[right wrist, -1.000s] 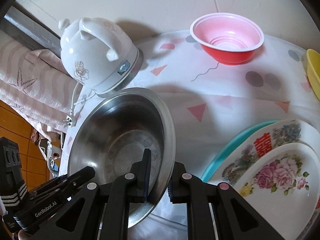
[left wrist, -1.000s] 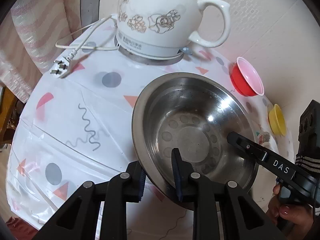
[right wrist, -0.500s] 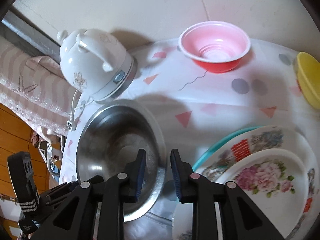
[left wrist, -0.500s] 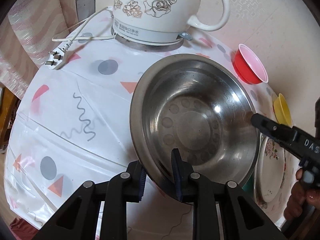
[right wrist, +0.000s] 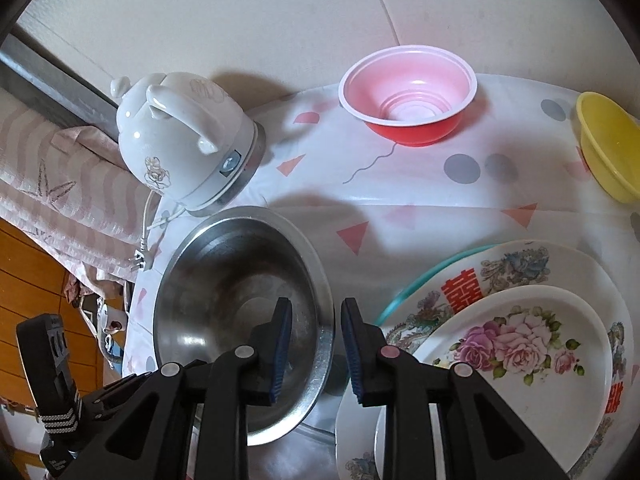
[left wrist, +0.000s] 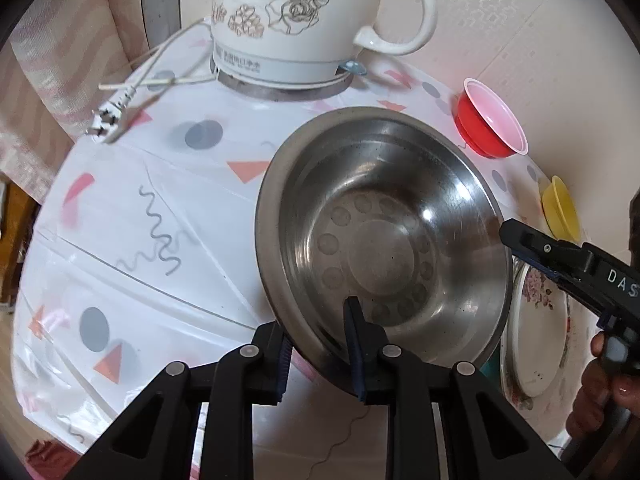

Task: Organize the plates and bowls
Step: 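Carry the steel bowl with both grippers and lower it beside the white kettle, then open both grippers off the steel bowl and move toward the yellow bowl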

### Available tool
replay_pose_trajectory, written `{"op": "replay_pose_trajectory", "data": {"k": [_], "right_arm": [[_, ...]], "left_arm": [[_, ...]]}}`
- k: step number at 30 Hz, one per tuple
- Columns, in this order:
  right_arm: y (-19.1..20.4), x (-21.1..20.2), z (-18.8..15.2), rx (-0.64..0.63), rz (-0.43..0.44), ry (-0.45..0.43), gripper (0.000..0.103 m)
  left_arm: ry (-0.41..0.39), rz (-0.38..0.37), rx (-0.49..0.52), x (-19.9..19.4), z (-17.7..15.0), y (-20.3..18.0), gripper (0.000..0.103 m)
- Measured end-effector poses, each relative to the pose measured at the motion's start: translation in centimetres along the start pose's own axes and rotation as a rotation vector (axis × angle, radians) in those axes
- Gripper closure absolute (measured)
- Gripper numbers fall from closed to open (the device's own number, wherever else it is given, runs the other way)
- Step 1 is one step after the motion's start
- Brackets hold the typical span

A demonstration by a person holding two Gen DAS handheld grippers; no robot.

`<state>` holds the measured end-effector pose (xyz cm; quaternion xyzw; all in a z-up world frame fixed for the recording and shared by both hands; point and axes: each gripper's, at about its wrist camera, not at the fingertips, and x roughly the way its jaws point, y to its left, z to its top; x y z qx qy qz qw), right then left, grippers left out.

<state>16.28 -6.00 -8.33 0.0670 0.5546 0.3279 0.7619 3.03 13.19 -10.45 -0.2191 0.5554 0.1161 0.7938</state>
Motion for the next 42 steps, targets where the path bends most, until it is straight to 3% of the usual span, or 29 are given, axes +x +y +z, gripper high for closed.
{"op": "replay_pose_trajectory", "data": {"k": [12, 24, 28, 42], "right_arm": [[-0.1, -1.3, -0.5, 0.002, -0.001, -0.027, 0.076], [-1.8, -4.4, -0.2, 0.065, 0.016, -0.11, 0.076], [-3.4, -6.0, -0.1, 0.105, 0.011, -0.147, 0.076], [-10.6, -10.3, -1.2, 0.268, -0.063, -0.241, 0.072]], "left_arm": [[-0.049, 0.077, 0.018, -1.6, -0.2, -0.1, 0.078], [-0.108, 0.118, 0.024, -3.5, 0.0, -0.5, 0.075], [-0.14, 0.132, 0.048, -4.2, 0.4, -1.3, 0.064], [-0.139, 0.071, 0.17, -4.2, 1.6, -7.7, 0.044]]}}
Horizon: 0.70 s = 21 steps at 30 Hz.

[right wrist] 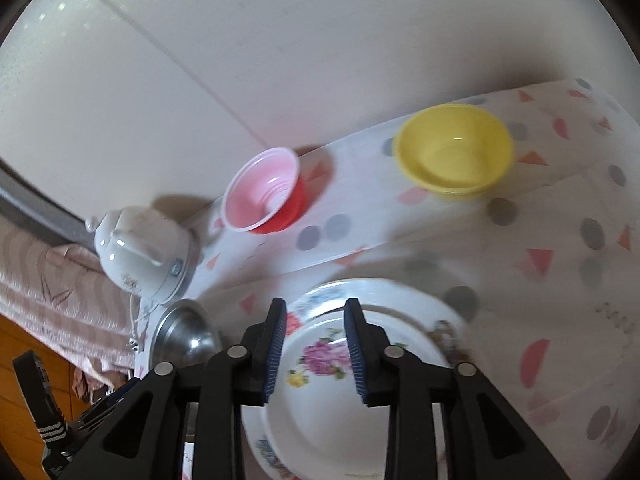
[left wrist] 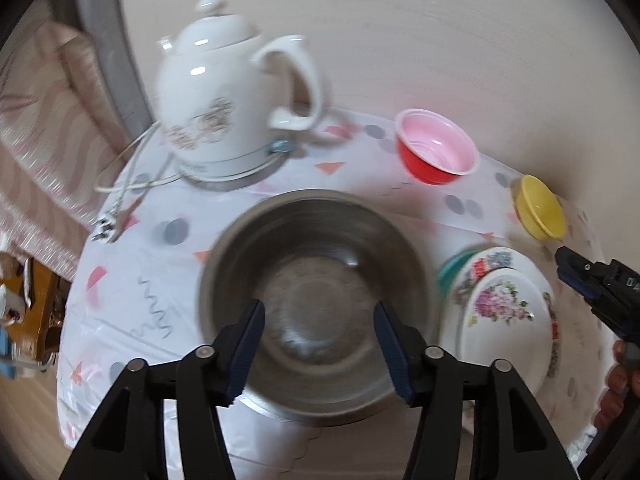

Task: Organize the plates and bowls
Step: 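Open both grippers off the steel bowl and move toward the yellow bowl, then grasp the yellow bowl rim with the right gripper, then the left gripper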

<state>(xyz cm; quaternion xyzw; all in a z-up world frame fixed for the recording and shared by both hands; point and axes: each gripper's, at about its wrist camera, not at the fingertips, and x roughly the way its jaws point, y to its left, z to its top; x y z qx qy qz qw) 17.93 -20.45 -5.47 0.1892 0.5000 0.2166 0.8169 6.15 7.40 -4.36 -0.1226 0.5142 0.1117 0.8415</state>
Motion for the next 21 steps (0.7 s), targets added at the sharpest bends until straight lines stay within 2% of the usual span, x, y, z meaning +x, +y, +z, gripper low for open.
{"op": "replay_pose_trajectory", "data": {"k": [7, 16, 21], "right_arm": [[-4.5, -1.6, -0.4, 0.098, -0.05, -0.032, 0.072], [-11.5, -2.4, -1.1, 0.249, -0.124, -0.037, 0.071], [-14.0, -2.5, -0.4, 0.301, -0.147, -0.041, 0.071]], "left_arm": [[0.017, -0.052, 0.105, 0.5, 0.9, -4.8, 0.034], [0.071, -0.11, 0.219, 1.9, 1.9, -10.4, 0.028], [0.079, -0.116, 0.264, 2.7, 2.9, -12.9, 0.023]]}}
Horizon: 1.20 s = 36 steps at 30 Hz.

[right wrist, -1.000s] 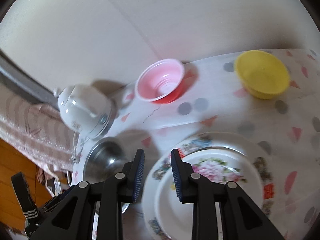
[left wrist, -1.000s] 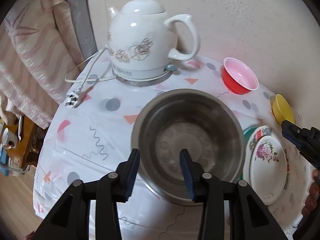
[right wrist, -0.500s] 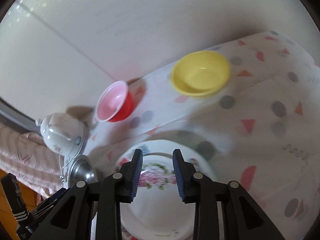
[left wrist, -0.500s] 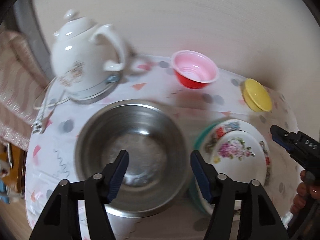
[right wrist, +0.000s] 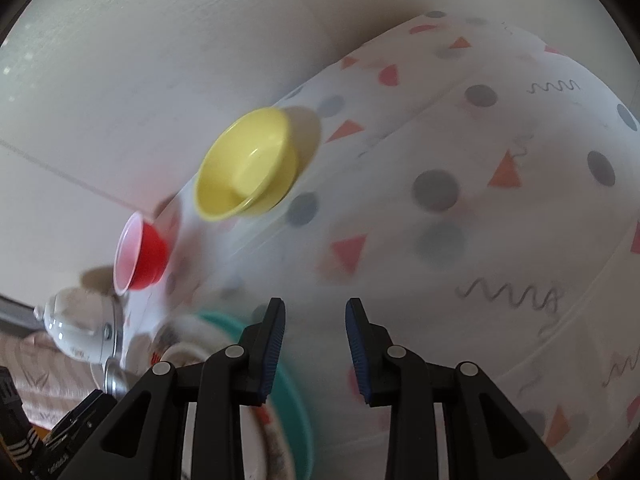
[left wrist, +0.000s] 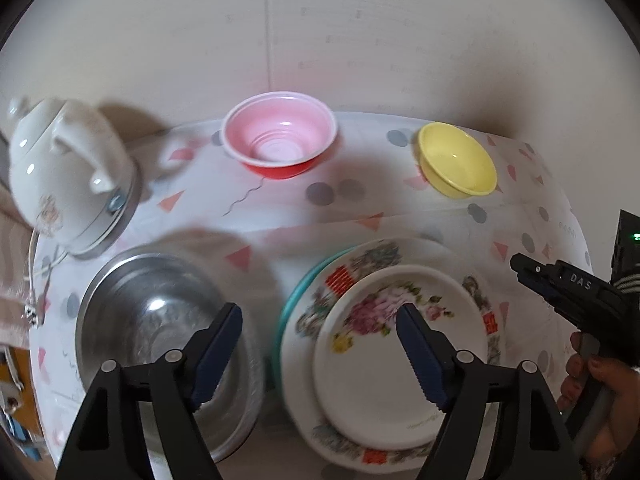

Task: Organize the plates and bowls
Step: 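Grasp the yellow bowl rim with the right gripper, then the left gripper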

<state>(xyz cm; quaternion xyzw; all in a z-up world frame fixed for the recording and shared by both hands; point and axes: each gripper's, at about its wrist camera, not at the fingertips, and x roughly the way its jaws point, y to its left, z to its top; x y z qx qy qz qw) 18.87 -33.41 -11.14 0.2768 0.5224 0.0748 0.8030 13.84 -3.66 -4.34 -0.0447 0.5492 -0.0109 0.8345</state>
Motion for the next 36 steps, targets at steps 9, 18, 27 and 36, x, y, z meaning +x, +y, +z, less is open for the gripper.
{"op": "replay_pose_trajectory", "data": {"k": [9, 18, 27, 36], "right_arm": [[0.2, 1.6, 4.9, 0.007, 0.016, -0.034, 0.071], [1.0, 4.3, 8.7, -0.01, 0.029, -0.028, 0.068], [1.1, 6.8, 9.5, -0.047, 0.067, 0.042, 0.079], [0.2, 6.5, 9.1, -0.083, 0.101, 0.059, 0.092]], "left_arm": [[0.032, -0.003, -0.001, 1.5, 2.2, -1.5, 0.022], [0.061, 0.0, -0.02, 2.9, 3.5, -3.2, 0.018], [0.066, 0.023, -0.035, 4.0, 5.2, -4.2, 0.018], [0.066, 0.016, -0.014, 5.7, 7.6, -6.7, 0.018]]}}
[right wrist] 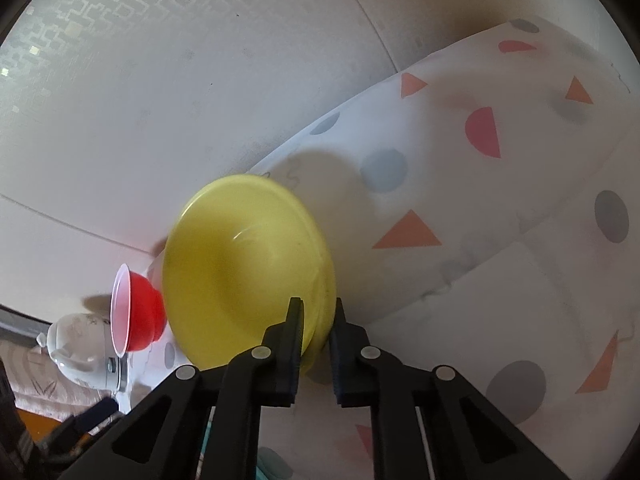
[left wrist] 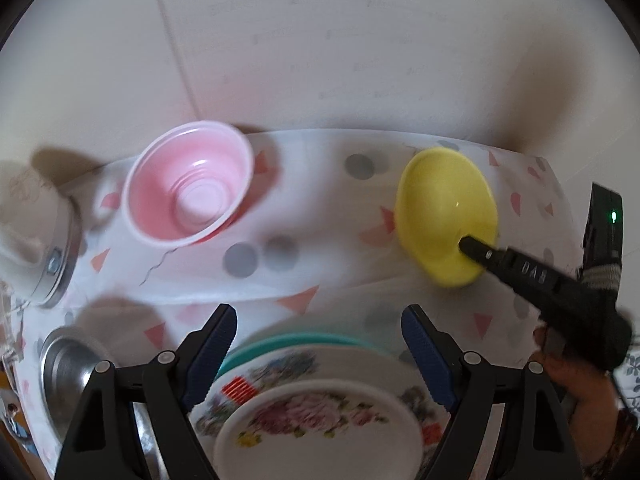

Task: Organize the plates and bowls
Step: 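Grasp the yellow bowl rim with the right gripper, then the left gripper, then carry the yellow bowl with both grippers and lower it into the steel bowl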

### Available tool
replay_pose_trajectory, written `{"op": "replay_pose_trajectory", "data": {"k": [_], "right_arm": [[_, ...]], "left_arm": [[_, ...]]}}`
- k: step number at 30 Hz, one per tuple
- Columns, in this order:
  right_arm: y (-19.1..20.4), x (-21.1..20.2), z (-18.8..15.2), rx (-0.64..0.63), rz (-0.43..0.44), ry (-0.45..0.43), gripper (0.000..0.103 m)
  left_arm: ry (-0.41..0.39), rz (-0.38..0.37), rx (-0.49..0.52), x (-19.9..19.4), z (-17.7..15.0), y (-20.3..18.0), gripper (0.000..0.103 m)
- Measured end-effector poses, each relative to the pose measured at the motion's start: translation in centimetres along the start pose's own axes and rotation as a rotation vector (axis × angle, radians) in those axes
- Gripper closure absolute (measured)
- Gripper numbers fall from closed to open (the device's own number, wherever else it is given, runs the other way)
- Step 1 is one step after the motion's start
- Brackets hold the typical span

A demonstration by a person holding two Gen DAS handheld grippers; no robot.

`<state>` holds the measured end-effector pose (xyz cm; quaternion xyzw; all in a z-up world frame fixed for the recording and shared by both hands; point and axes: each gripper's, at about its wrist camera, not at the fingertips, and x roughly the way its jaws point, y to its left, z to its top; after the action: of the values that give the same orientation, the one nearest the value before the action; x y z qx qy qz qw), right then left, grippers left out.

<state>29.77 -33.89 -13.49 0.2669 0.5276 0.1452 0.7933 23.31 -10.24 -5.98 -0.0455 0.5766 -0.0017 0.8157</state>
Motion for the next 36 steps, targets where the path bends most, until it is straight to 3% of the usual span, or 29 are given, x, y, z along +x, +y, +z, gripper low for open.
{"op": "replay_pose_trajectory", "data": {"k": [9, 12, 18, 20, 27, 36], "right_arm": [[-0.5, -0.3, -0.5, -0.02, 0.01, -0.012, 0.092], [0.1, 0.1, -0.5, -0.025, 0.02, -0.018, 0.092], [0.6, 0.6, -0.4, -0.031, 0.028, -0.019, 0.092], [0.2, 0.4, -0.4, -0.029, 0.032, -0.019, 0.092], [-0.3, 0.2, -0.5, -0.03, 0.034, -0.015, 0.092], [0.4, -0.3, -0.9, -0.045, 0.022, -0.019, 0.093]], "left_arm": [[0.007, -0.019, 0.065, 2.8, 2.8, -3.6, 0.019], [0.022, -0.023, 0.081, 3.8, 3.4, -4.4, 0.024], [0.062, -0.018, 0.115, 5.8, 3.9, -5.2, 0.045], [0.082, -0.029, 0.103, 6.4, 4.1, -5.1, 0.059], [0.1, -0.082, 0.123, 7.1, 4.0, -6.1, 0.087], [0.08, -0.095, 0.13, 6.2, 3.3, -5.9, 0.088]]}}
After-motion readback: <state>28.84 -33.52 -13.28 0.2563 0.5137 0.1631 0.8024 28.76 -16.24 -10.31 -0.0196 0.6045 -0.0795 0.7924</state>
